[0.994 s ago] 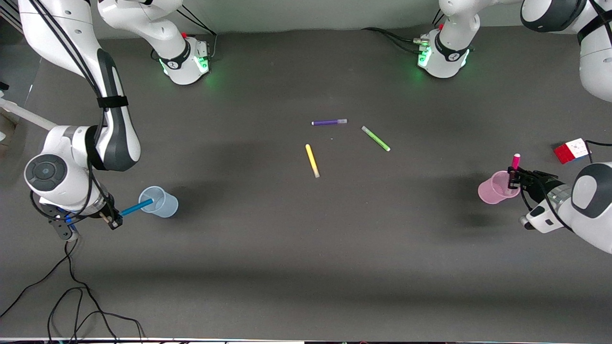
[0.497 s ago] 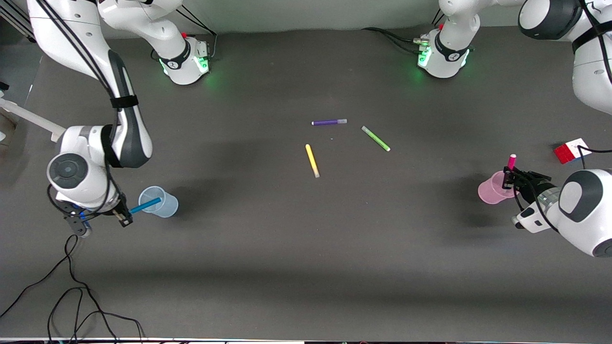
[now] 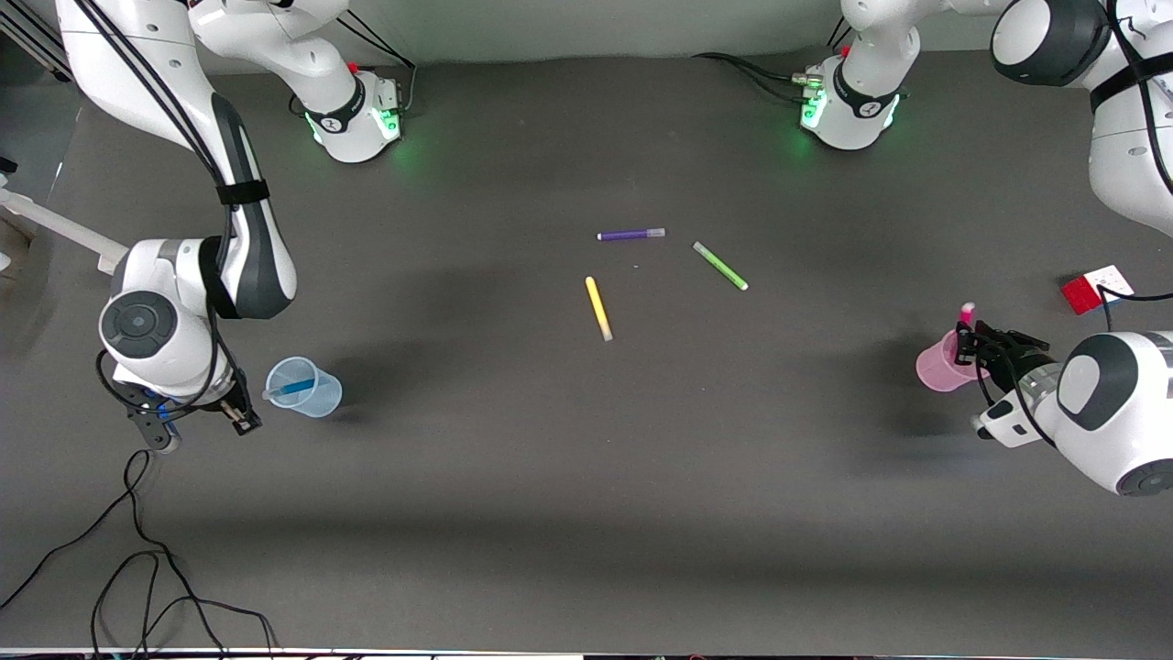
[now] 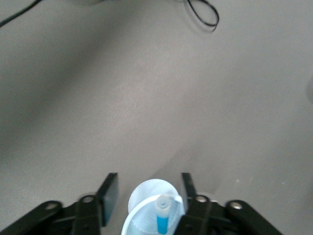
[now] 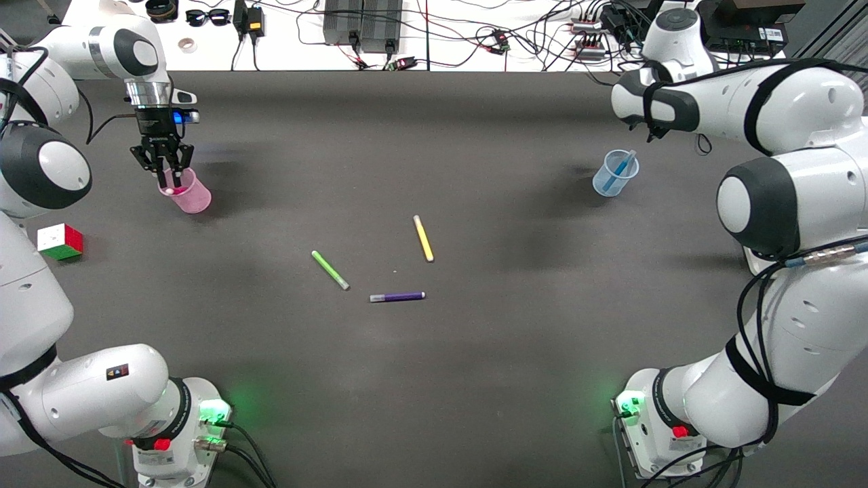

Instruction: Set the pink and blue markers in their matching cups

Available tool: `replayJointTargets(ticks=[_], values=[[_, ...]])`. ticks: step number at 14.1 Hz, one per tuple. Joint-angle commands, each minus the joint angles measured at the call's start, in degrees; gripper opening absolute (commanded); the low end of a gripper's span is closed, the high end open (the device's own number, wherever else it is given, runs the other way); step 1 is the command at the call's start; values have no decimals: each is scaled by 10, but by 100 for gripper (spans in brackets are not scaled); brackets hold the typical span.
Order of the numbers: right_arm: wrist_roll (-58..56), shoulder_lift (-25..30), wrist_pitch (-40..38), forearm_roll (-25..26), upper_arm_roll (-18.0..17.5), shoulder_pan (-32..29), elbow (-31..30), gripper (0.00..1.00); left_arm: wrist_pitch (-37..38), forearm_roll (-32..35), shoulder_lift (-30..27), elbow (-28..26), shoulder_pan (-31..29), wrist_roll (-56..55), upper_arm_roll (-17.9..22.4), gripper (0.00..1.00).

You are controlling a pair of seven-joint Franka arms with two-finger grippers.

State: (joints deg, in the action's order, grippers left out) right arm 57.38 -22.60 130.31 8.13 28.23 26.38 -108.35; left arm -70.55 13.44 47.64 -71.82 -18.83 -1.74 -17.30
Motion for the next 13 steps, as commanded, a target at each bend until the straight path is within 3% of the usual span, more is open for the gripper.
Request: replayJointTargets(ticks=[1, 5, 8, 13], values=[[-90, 52, -78, 6, 17, -2, 18, 100, 12, 8, -3, 21, 0, 16, 1, 100], [-228, 121, -204, -21, 32, -10, 48, 100, 0, -3, -60, 21, -14, 17, -6, 100], [-345, 175, -256, -47, 39, -10, 47, 100, -34, -32, -128, 5, -16, 19, -8, 100], [-507, 246, -324, -71, 46, -4, 37, 100, -127, -60, -289, -115, -16, 52, -7, 100]])
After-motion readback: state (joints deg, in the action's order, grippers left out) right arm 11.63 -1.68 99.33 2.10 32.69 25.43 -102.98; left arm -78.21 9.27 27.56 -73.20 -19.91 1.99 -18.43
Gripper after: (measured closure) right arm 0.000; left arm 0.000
